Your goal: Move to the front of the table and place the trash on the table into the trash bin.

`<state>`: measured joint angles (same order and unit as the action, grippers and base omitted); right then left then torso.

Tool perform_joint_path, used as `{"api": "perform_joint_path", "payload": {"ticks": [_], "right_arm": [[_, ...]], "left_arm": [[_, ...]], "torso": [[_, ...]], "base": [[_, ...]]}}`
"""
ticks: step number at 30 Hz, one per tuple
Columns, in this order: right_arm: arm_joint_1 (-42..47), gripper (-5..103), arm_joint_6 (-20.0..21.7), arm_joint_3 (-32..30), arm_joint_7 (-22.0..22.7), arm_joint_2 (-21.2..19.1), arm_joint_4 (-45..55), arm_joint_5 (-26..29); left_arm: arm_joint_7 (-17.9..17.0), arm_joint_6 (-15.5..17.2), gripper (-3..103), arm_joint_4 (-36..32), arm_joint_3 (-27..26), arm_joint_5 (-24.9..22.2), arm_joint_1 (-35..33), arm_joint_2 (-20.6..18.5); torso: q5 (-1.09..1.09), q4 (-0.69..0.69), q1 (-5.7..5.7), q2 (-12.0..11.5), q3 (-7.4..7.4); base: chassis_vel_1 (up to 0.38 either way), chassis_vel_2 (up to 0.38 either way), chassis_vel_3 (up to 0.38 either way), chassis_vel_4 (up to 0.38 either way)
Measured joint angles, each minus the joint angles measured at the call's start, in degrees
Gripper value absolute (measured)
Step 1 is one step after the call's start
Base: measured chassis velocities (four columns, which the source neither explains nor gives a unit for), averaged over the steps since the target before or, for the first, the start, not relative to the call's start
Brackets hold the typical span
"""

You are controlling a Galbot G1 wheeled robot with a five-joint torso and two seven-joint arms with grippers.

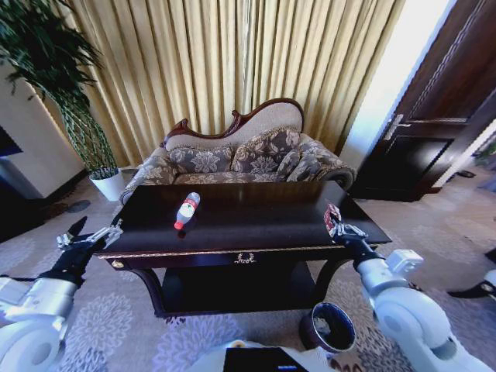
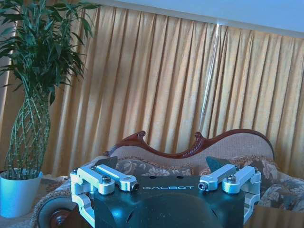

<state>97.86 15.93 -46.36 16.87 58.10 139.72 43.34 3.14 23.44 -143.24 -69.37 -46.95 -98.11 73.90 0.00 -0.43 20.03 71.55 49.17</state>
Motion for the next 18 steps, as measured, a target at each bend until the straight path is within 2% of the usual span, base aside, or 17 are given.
{"api": "perform_joint_path", "payload": {"ticks": [18], "right_arm": [[2.1,0,-0.4,1.9,-0.4,1.7,2.1,-3.2]], "left_arm": [[0.7,0.4,100,0.0,0.3,-0.5,-0.4,-0.7]], "torso": [[0.00,0.00,0.00,0.0,0.01]], "base": [[0.009,-0.006,-0.004,0.007]]}}
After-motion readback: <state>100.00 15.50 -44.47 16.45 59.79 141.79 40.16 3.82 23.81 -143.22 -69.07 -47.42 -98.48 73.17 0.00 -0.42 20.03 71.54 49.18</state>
